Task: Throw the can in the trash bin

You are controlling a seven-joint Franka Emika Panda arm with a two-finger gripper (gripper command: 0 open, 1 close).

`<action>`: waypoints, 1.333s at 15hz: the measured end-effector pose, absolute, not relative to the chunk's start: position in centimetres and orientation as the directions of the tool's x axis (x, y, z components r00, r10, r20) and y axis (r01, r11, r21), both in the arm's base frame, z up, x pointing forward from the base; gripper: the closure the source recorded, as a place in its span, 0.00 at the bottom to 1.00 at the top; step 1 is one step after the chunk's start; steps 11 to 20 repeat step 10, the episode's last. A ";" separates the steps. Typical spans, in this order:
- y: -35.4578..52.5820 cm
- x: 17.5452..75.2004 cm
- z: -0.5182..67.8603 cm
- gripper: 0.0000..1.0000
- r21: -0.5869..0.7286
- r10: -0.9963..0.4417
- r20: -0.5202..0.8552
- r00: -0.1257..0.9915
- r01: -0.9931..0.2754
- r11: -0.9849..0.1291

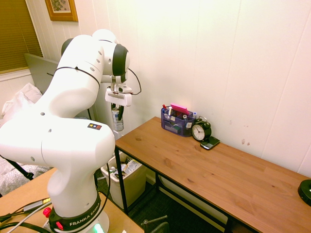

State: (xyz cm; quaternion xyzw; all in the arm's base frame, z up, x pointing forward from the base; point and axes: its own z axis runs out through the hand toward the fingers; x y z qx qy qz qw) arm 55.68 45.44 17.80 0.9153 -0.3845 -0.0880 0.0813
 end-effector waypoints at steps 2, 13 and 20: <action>45.0 56.1 17.8 0.00 0.211 -0.719 -0.104 0.688 -0.691 -0.692; 41.7 57.5 18.3 0.00 0.133 -0.735 -0.131 0.666 -0.723 -0.678; 41.7 57.5 18.3 0.00 0.133 -0.735 -0.131 0.666 -0.723 -0.678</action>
